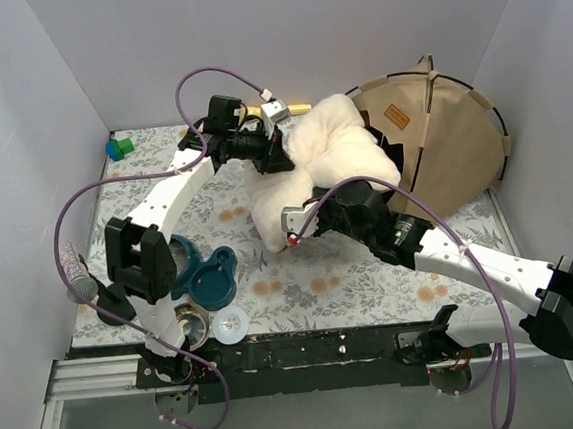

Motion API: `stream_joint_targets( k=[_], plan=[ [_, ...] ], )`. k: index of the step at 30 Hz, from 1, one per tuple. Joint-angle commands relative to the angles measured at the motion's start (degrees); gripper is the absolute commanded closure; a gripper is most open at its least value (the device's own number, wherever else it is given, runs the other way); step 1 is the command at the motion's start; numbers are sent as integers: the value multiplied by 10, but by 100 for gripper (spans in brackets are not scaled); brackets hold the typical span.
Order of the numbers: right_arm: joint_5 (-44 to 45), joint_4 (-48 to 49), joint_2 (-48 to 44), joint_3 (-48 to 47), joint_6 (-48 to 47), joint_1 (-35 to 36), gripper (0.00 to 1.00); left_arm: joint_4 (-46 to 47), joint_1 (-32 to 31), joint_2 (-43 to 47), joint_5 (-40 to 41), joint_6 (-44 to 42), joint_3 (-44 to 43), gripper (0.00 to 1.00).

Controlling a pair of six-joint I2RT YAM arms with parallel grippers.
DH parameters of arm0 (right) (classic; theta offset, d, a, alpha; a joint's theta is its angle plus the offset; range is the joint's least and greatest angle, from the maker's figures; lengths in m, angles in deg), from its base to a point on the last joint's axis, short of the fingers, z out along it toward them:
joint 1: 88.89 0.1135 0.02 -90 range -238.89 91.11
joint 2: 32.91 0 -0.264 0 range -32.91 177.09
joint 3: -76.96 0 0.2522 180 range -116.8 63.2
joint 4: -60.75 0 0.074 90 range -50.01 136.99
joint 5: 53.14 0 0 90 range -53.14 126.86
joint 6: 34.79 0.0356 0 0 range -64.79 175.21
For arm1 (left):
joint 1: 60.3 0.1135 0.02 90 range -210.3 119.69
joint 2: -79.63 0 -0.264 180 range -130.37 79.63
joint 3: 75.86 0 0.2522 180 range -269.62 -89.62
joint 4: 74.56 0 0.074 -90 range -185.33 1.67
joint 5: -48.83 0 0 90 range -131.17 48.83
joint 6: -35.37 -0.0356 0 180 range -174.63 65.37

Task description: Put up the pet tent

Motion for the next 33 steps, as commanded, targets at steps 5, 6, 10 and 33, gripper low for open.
stream_joint_targets(
  k=[5, 6, 10, 33],
  plan=[
    [-65, -16, -54, -2, 71, -13, 99, -122, -44, -12, -138, -46, -30, 100],
    [-66, -24, -65, 0, 80, -8, 99, -123, -53, -4, -144, -46, -21, 100],
    [-41, -15, -62, 7, 80, 4, 99, -74, -73, 11, -119, -20, 17, 100],
    [-139, 77, 180, -112, 125, -272, 99, 20, -74, -139, 3, 116, -140, 100]
  ],
)
